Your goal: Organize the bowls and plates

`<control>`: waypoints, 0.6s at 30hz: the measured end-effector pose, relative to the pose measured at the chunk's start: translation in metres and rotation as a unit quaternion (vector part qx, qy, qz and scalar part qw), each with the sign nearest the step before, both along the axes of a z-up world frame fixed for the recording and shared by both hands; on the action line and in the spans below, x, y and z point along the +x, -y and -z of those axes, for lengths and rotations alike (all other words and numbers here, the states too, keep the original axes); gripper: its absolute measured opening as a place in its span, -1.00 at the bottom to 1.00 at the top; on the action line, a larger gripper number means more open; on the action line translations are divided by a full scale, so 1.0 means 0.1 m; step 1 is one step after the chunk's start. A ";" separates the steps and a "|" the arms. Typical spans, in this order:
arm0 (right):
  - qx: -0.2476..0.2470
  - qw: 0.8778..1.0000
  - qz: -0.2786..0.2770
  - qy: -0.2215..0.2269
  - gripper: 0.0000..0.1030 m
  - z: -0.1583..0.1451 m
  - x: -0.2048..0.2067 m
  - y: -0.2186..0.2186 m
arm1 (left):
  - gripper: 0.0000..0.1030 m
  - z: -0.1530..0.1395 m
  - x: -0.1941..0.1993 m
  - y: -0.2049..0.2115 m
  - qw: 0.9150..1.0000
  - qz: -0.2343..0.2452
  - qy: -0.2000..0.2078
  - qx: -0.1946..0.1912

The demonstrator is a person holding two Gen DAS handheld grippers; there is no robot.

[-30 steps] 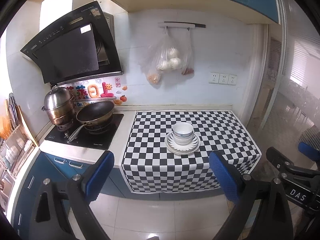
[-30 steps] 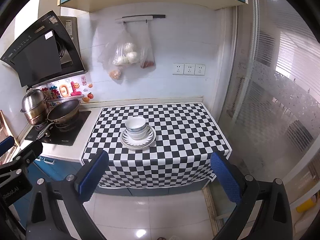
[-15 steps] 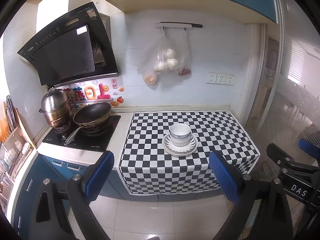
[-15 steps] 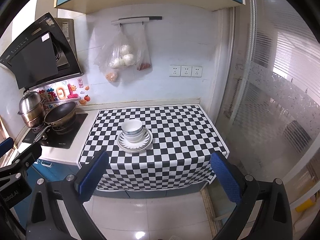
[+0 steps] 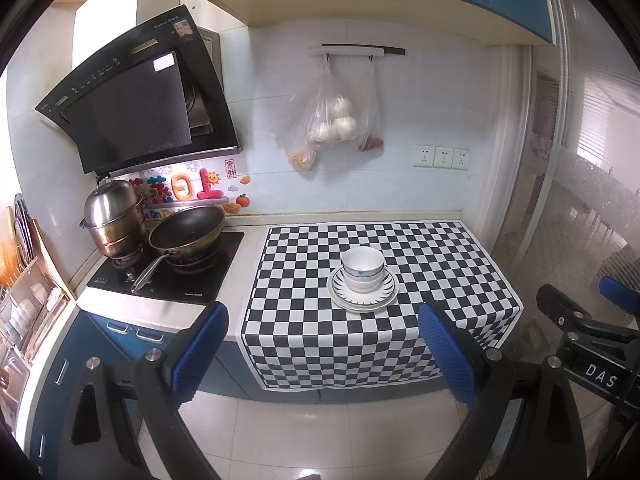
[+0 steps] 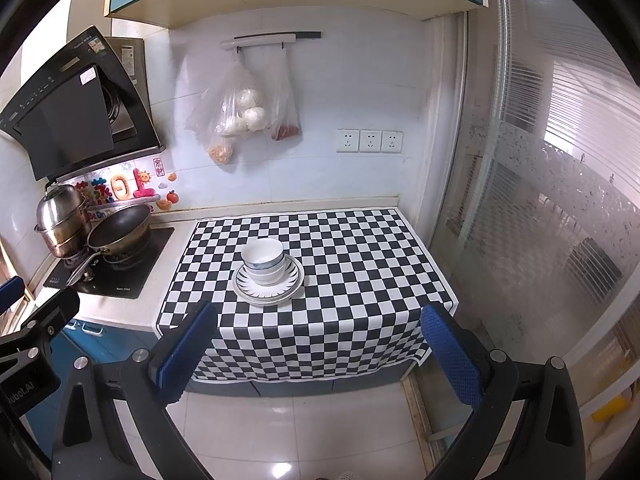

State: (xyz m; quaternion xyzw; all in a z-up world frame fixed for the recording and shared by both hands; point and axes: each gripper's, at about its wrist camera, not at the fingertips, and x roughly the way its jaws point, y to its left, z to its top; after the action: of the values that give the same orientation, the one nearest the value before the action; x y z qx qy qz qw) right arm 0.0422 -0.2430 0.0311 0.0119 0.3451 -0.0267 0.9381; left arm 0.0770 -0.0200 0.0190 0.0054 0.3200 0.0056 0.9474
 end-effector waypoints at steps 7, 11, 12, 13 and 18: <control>-0.002 1.000 0.001 0.000 1.00 -0.01 0.00 0.00 | 0.89 -0.01 0.01 0.00 1.000 -0.001 0.002 0.001; -0.003 1.000 0.002 0.001 1.00 -0.02 0.00 -0.01 | 0.89 -0.01 0.01 0.00 1.000 -0.003 0.001 0.001; -0.003 1.000 0.002 0.001 1.00 -0.02 0.00 -0.02 | 0.89 -0.01 0.00 0.00 1.000 -0.003 0.002 0.001; -0.003 1.000 0.002 0.001 1.00 -0.02 0.00 -0.02 | 0.89 -0.01 0.01 0.00 1.000 -0.004 0.002 0.003; -0.003 1.000 0.001 0.001 1.00 -0.03 0.00 -0.03 | 0.89 -0.01 0.01 -0.01 1.000 -0.006 0.003 0.004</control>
State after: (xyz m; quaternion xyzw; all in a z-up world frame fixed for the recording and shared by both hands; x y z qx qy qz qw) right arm 0.0422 -0.2399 0.0337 0.0099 0.3438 -0.0289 0.9386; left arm 0.0780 -0.0192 0.0196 0.0069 0.3174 0.0123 0.9482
